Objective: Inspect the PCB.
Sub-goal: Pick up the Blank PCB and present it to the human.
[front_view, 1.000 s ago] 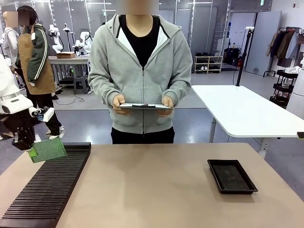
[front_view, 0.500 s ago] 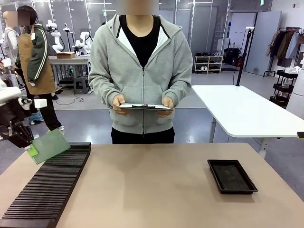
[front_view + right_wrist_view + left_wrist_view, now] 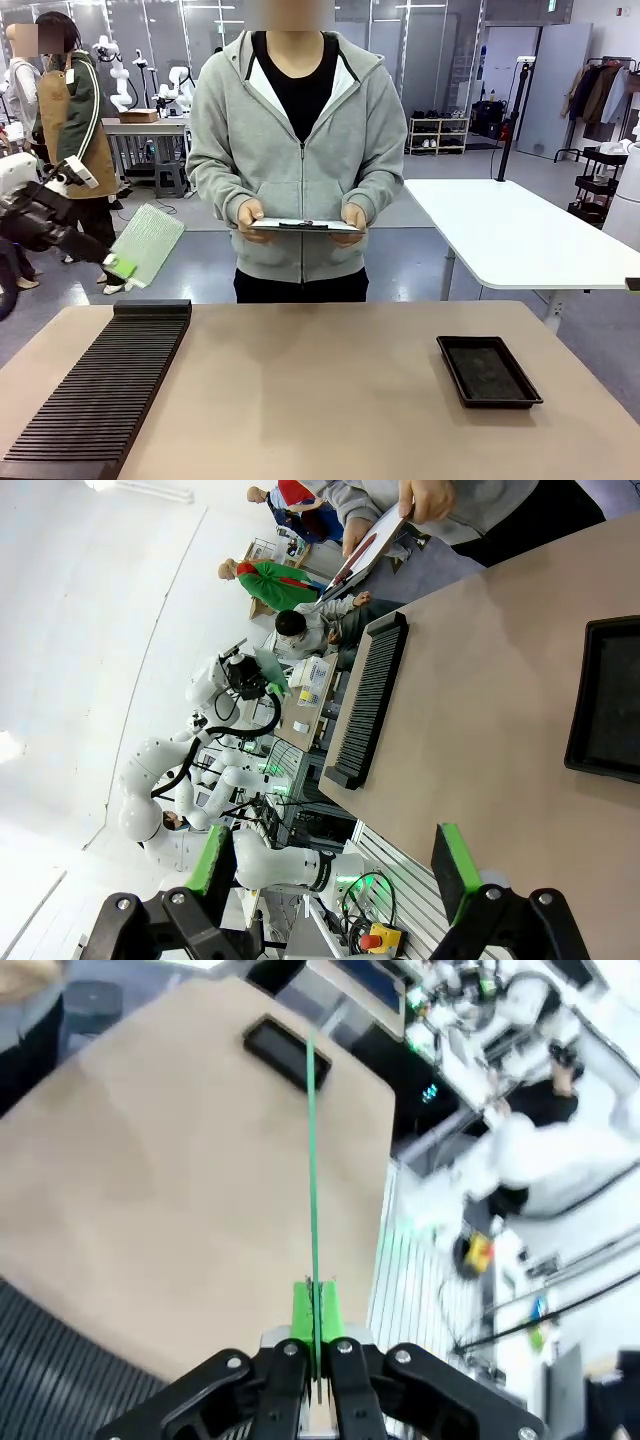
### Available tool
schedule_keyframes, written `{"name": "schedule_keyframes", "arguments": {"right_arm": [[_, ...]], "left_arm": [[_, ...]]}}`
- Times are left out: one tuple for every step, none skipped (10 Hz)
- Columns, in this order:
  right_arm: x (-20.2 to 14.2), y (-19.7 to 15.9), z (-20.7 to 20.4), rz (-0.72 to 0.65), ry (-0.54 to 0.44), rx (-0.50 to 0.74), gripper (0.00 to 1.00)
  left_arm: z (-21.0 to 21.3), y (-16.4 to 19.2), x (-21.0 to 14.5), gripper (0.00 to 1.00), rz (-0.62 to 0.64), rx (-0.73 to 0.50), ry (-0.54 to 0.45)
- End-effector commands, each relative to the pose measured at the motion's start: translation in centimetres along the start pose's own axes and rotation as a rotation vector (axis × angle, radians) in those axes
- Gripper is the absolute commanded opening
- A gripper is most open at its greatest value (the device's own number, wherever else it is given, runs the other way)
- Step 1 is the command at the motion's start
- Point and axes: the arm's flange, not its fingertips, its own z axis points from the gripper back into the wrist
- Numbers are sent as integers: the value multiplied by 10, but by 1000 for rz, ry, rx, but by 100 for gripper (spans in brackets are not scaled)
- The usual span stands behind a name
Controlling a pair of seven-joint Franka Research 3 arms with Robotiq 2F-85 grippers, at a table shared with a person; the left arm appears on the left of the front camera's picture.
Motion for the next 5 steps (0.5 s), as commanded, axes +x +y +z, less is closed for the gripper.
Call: {"name": "schedule_keyframes", "arguments": {"right_arm": [[3,1,-1,21,-10,11,100],[3,1,-1,21,-10,11,100],[3,1,-1,21,-10,11,100],[3,1,-1,21,-10,11,100],[3,1,-1,21,-10,11,100]], "left_arm": [[-25,4,7,0,67,-23,-142],[-30,5,11,0,65,-15,-165],[-29,4,16,0,54,-14,-169],[-32,10,17,0,139,-72,-167],[-33,20,16,0,256,-71,-158]]}}
